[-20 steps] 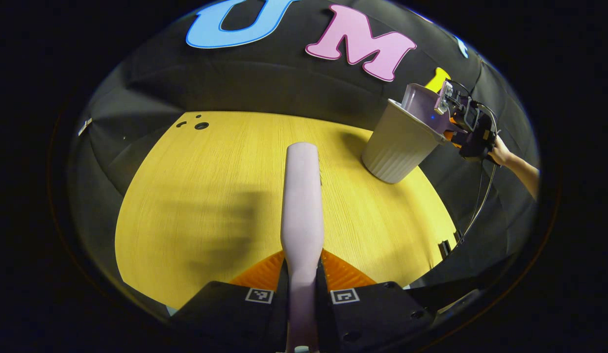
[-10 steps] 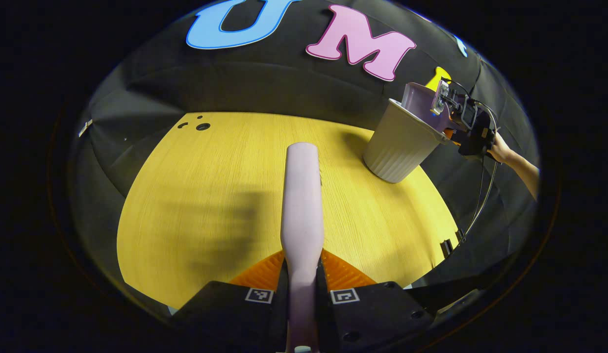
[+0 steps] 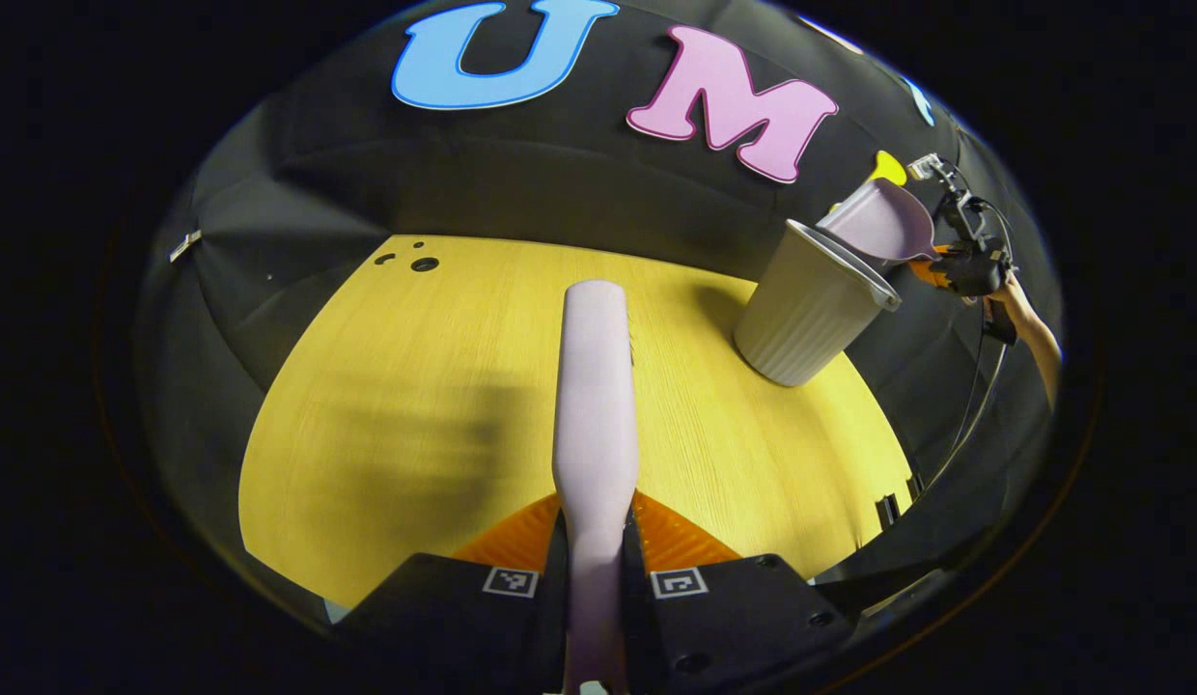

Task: Pick up the small broom and dustpan from the desktop, sweep the trash into the dustpan with the broom, and then empty the trash into the garbage bin.

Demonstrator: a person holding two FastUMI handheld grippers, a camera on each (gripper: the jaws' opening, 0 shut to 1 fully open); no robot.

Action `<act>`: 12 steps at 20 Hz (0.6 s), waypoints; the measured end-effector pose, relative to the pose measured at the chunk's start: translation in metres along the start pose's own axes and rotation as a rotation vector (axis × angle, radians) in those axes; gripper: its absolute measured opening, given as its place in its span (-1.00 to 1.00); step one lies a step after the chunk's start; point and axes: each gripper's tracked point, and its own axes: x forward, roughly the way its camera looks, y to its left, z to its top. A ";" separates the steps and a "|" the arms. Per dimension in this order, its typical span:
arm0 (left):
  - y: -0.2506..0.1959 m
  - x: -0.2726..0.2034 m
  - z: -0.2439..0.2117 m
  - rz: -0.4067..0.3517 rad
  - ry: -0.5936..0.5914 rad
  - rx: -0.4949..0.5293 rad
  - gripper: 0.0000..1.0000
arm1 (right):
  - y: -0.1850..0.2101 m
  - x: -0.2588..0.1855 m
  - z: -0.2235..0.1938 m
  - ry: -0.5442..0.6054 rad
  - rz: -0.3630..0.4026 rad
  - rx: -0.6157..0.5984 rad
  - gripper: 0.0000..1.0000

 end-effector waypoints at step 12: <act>0.022 -0.009 -0.017 0.044 -0.022 -0.012 -0.44 | 0.067 -0.118 0.022 -0.105 0.228 0.531 -0.29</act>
